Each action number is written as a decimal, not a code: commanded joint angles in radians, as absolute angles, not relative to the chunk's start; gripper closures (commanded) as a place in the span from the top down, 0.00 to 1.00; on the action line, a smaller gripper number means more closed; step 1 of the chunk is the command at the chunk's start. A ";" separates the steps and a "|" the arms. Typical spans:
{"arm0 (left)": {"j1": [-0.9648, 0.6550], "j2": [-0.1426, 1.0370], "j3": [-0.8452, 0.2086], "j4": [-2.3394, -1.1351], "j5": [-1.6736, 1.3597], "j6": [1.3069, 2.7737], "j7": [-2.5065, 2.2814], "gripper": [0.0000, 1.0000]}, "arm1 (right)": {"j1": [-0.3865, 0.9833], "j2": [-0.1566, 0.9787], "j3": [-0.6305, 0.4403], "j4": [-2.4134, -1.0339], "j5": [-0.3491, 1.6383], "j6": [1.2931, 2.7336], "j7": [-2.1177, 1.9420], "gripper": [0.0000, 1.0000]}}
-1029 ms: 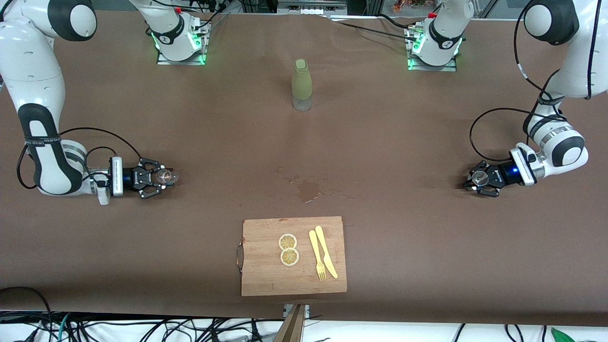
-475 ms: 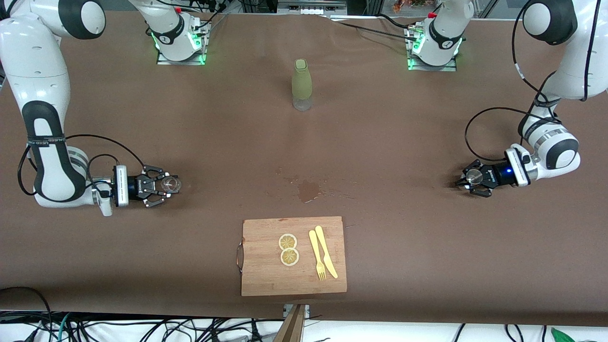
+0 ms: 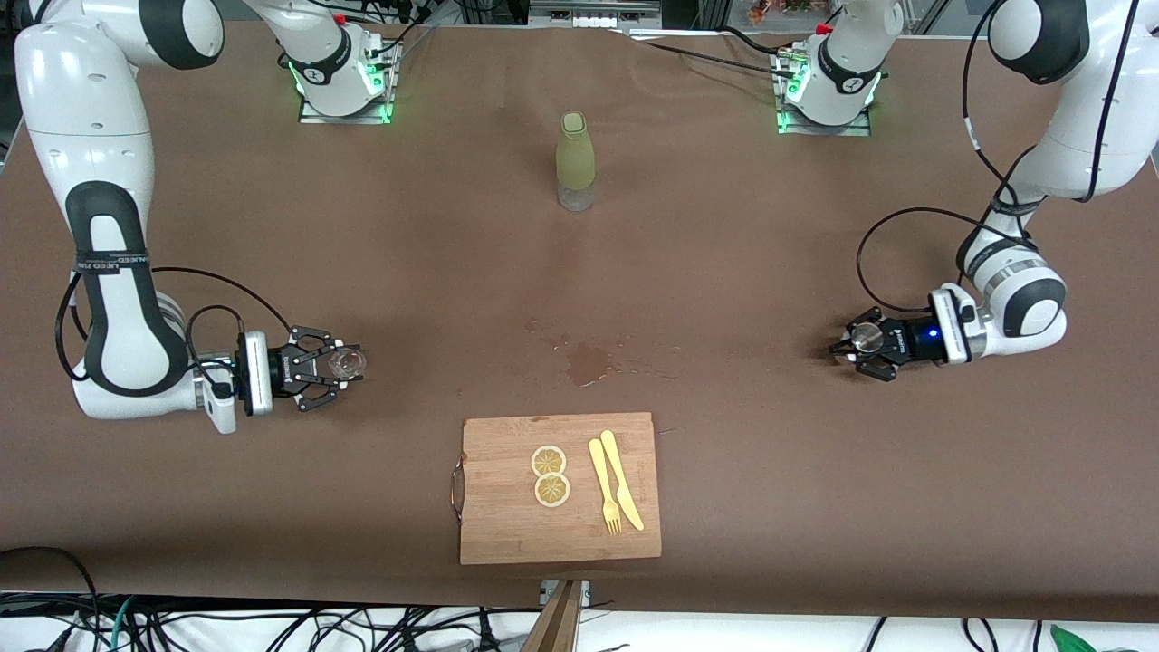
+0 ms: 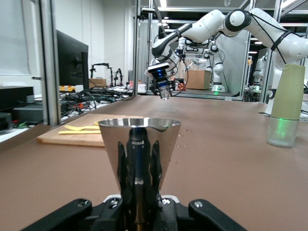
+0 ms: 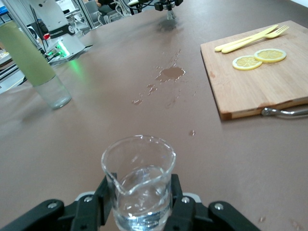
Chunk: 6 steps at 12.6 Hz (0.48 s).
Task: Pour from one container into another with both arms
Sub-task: 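Carry the glass above the jigger while the left gripper brings the jigger inward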
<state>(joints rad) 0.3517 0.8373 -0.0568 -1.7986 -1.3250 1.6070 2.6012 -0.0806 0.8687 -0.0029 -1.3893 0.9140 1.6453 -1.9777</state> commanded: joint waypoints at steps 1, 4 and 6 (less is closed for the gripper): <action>0.334 0.847 -0.121 -1.790 -1.361 1.663 2.586 0.00 | -0.023 0.859 -0.005 -1.313 0.876 1.637 -1.818 0.14; 0.315 0.851 -0.205 -1.792 -1.362 1.753 2.514 0.00 | 0.063 0.859 -0.005 -1.235 0.845 1.640 -1.642 0.14; 0.302 0.853 -0.276 -1.787 -1.385 1.843 2.482 0.00 | 0.118 0.857 -0.006 -1.195 0.813 1.646 -1.542 0.14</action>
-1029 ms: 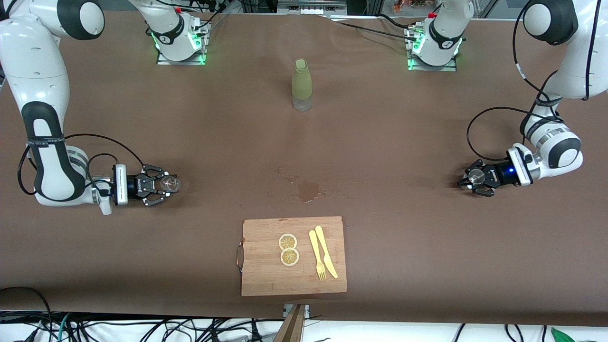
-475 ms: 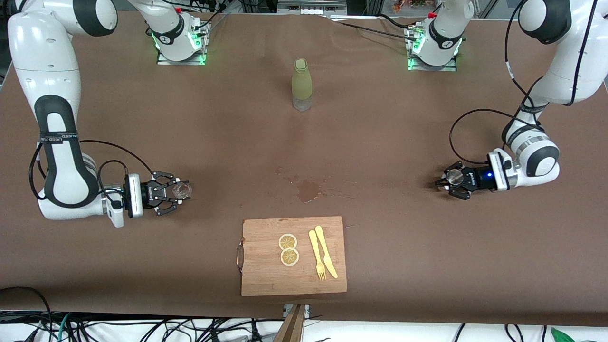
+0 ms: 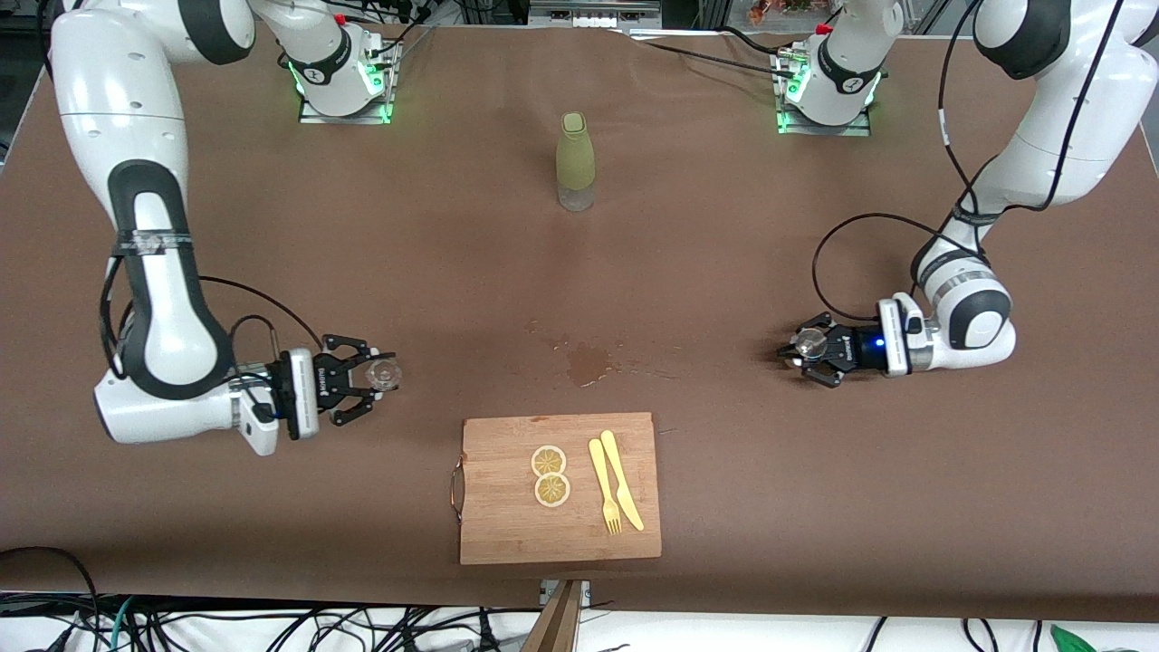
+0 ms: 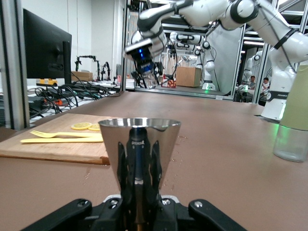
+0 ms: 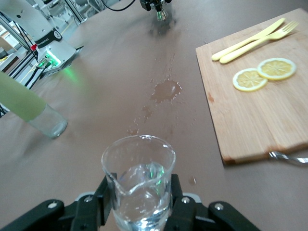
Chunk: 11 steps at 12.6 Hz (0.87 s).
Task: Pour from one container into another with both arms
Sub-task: 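Carry the glass above the jigger while the left gripper brings the jigger inward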
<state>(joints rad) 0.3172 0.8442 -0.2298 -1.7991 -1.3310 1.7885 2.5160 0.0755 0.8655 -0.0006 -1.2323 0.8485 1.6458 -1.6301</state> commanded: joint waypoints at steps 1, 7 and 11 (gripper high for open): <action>0.295 0.854 -0.310 -1.786 -1.399 1.876 2.470 0.00 | 0.144 0.857 -0.006 -1.180 0.801 1.652 -1.495 0.14; 0.215 0.880 -0.451 -1.778 -1.483 2.087 2.464 0.00 | 0.297 0.857 -0.015 -1.112 0.721 1.733 -1.177 0.14; 0.109 0.939 -0.456 -1.717 -1.526 2.173 2.468 0.00 | 0.405 0.857 -0.014 -1.089 0.634 1.824 -0.999 0.14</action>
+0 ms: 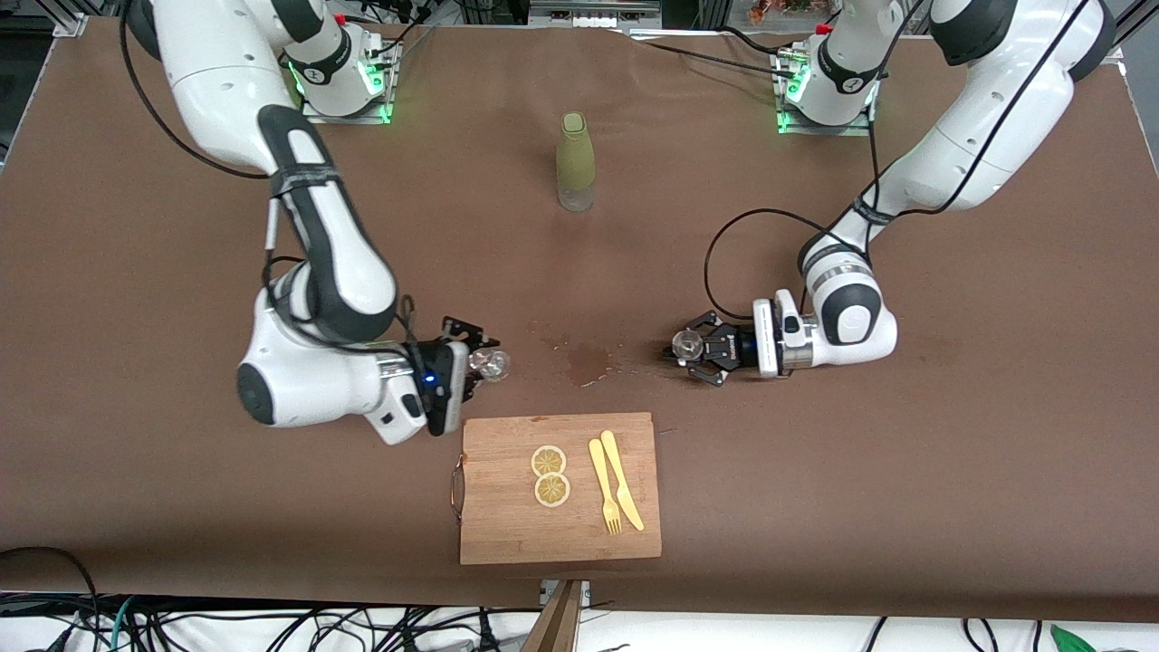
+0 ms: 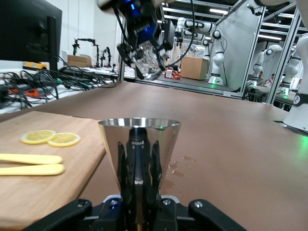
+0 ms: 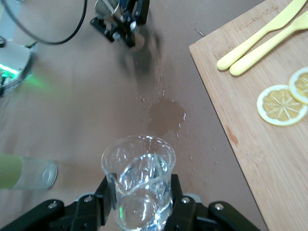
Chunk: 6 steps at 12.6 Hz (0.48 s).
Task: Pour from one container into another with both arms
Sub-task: 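Carry the glass above the jigger while the left gripper brings the jigger inward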
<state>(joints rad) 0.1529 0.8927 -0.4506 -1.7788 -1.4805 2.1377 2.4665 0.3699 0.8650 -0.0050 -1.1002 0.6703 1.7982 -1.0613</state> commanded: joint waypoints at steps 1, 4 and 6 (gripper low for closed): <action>0.085 0.949 -0.459 -1.707 -1.537 2.201 2.470 0.00 | 0.425 0.857 -0.015 -1.089 0.623 1.835 -0.973 0.14; 0.054 0.976 -0.506 -1.681 -1.584 2.279 2.479 0.00 | 0.483 0.857 -0.015 -1.081 0.563 1.868 -0.885 0.14; 0.037 0.979 -0.512 -1.674 -1.601 2.307 2.479 0.00 | 0.523 0.857 -0.015 -1.081 0.507 1.897 -0.819 0.14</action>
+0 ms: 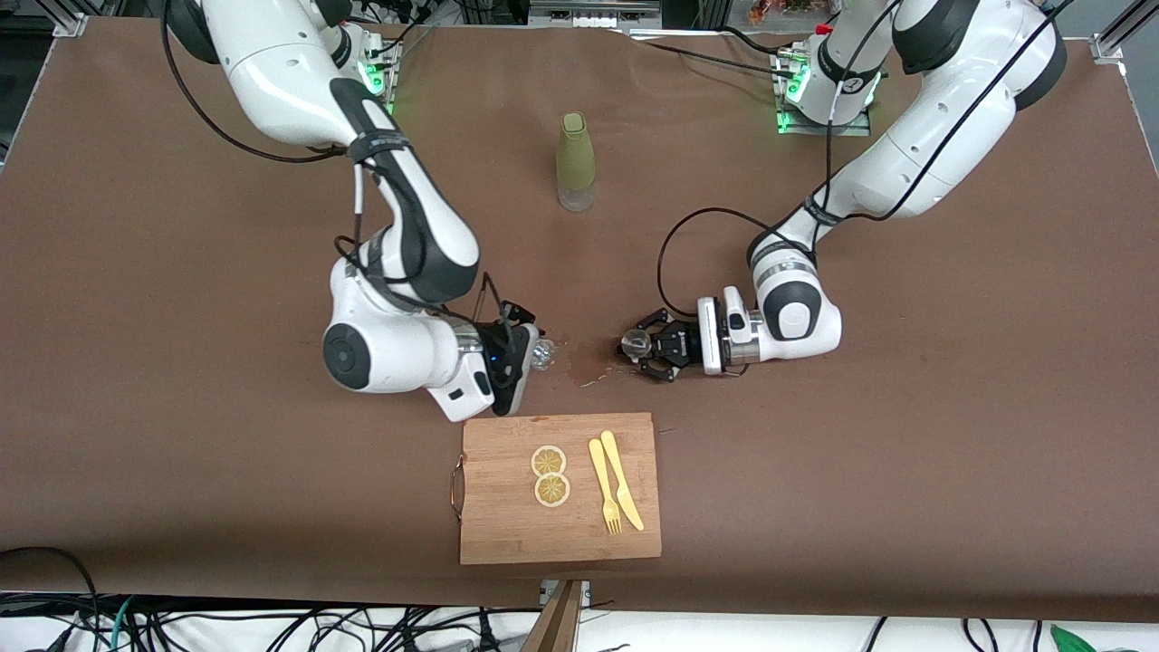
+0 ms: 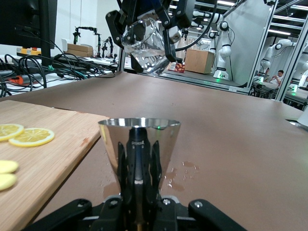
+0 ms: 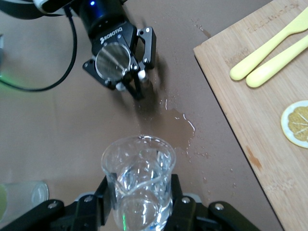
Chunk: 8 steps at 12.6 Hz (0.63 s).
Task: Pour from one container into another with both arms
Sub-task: 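Carry the glass above the jigger while the left gripper brings the jigger inward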
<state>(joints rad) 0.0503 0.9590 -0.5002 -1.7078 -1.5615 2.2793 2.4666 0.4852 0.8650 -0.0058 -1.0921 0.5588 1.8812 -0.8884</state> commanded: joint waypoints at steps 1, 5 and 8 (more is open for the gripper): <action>0.028 0.979 -0.515 -1.672 -1.611 2.330 2.479 0.00 | 0.540 0.857 -0.015 -1.081 0.482 1.899 -0.787 0.14; 0.014 1.009 -0.532 -1.634 -1.621 2.353 2.500 0.00 | 0.580 0.857 -0.018 -1.081 0.442 1.905 -0.746 0.14; 0.008 1.022 -0.532 -1.621 -1.623 2.355 2.514 0.00 | 0.613 0.857 -0.015 -1.081 0.384 1.913 -0.695 0.14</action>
